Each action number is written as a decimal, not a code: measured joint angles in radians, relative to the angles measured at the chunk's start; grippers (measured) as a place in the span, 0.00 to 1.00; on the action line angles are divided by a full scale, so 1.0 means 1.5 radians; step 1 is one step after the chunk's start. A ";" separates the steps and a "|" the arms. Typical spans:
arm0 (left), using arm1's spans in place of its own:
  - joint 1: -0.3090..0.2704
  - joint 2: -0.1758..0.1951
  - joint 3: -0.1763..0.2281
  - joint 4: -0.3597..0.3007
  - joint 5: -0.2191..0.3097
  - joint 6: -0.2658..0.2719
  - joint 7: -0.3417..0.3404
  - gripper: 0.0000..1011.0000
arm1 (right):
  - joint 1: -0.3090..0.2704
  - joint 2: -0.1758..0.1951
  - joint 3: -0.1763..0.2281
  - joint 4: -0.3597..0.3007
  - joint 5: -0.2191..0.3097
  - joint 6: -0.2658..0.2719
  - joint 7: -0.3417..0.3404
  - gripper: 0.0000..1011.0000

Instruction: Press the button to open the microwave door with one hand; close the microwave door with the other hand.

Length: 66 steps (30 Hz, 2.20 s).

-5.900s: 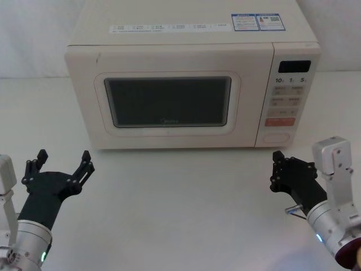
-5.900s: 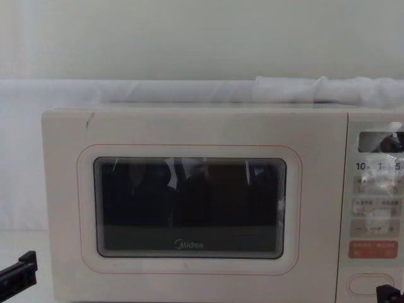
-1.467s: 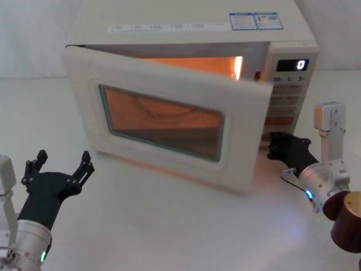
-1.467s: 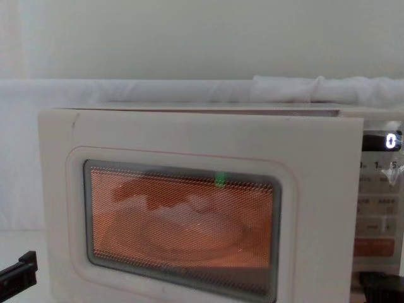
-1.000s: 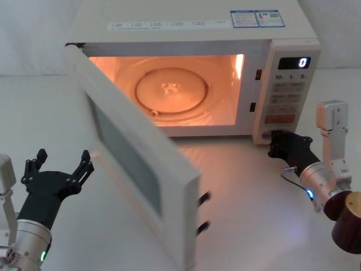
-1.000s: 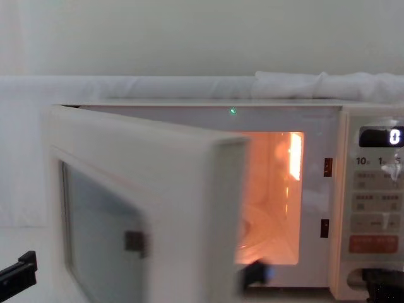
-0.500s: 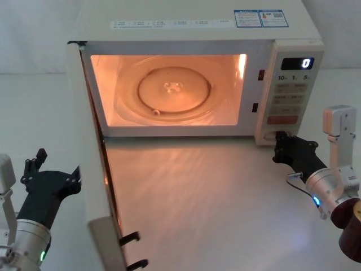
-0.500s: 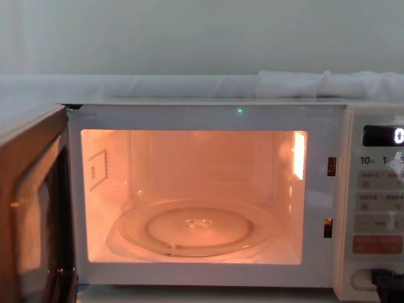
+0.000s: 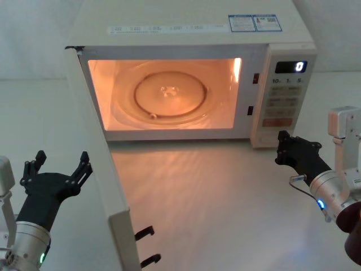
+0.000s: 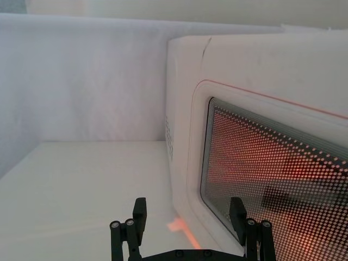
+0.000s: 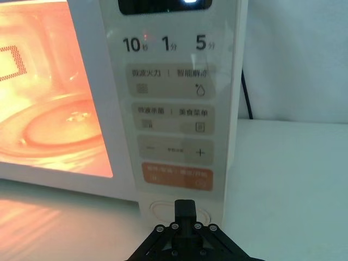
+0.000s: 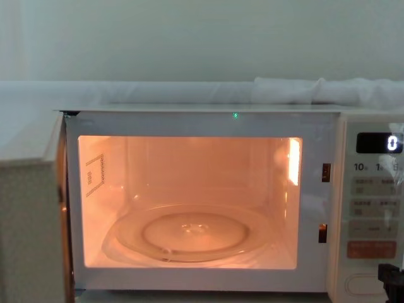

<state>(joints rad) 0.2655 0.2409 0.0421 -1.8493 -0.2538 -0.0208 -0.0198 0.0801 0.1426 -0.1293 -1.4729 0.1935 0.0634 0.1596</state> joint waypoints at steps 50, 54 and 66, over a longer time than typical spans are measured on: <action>0.000 0.000 0.000 0.000 0.000 0.000 0.000 0.99 | -0.101 0.115 0.132 -0.159 0.133 0.084 0.056 0.00; 0.000 0.000 0.000 0.000 0.000 0.000 0.000 0.99 | -0.099 0.124 0.132 -0.156 0.166 0.096 0.082 0.00; 0.000 0.000 0.000 0.000 0.000 0.000 0.000 0.99 | -0.117 0.140 0.121 -0.167 0.213 0.110 0.100 0.00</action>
<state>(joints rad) 0.2655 0.2410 0.0421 -1.8492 -0.2538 -0.0208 -0.0199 -0.0953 0.3529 0.0517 -1.7234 0.5128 0.2288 0.3100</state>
